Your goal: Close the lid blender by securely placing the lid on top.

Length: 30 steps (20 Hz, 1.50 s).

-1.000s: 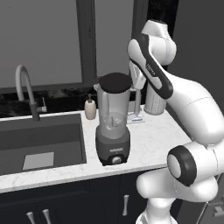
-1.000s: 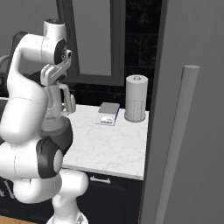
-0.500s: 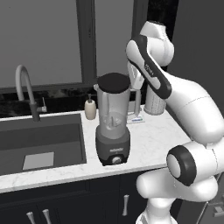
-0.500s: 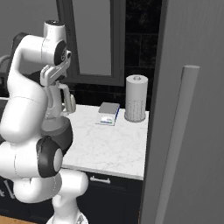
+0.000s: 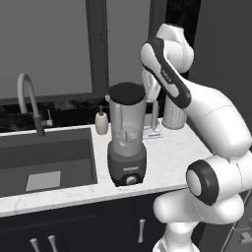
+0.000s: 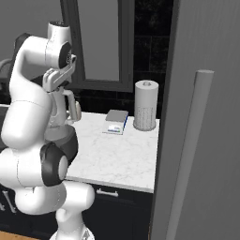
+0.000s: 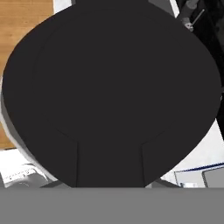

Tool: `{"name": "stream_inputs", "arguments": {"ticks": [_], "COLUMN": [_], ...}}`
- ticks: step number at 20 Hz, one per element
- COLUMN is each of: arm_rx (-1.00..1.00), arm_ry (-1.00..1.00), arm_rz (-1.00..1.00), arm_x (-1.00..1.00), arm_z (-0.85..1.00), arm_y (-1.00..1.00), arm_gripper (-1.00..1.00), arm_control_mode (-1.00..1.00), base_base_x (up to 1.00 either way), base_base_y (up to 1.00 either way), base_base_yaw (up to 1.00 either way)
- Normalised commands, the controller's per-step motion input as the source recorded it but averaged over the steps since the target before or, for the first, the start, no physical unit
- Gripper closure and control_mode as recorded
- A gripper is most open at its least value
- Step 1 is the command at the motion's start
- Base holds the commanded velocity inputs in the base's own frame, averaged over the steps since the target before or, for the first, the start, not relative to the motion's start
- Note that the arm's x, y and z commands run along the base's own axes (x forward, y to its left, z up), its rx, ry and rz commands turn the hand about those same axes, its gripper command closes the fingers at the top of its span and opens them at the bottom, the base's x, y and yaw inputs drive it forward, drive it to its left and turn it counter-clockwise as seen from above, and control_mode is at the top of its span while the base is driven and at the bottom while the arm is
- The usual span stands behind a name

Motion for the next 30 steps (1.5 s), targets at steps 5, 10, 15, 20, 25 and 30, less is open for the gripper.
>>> {"name": "stream_inputs", "arguments": {"ticks": [5, 10, 15, 20, 25, 30], "arm_rx": [-0.05, -0.02, -0.04, -0.11, -0.06, 0.00], "arm_ry": [0.21, 0.18, -0.01, -0.11, -0.11, 0.00], "arm_rz": [0.00, 0.02, 0.06, 0.03, 0.00, 0.00], "arm_x": [0.00, 0.00, 0.00, 0.00, 0.00, 0.07], "arm_z": [-0.49, -0.54, -0.39, -0.14, -0.01, 0.00], "arm_y": [0.01, 0.00, 0.00, 0.00, 0.00, 0.00], "arm_gripper": [1.00, 1.00, 1.00, 1.00, 1.00, 1.00], "arm_control_mode": [-1.00, -1.00, -1.00, -1.00, -1.00, -1.00], "base_base_x": [0.00, 0.00, 0.00, 0.00, 0.00, 0.00], "base_base_y": [0.00, 0.00, 0.00, 0.00, 0.00, 0.00], "base_base_yaw": [0.00, 0.00, 0.00, 0.00, 0.00, 0.00]}}
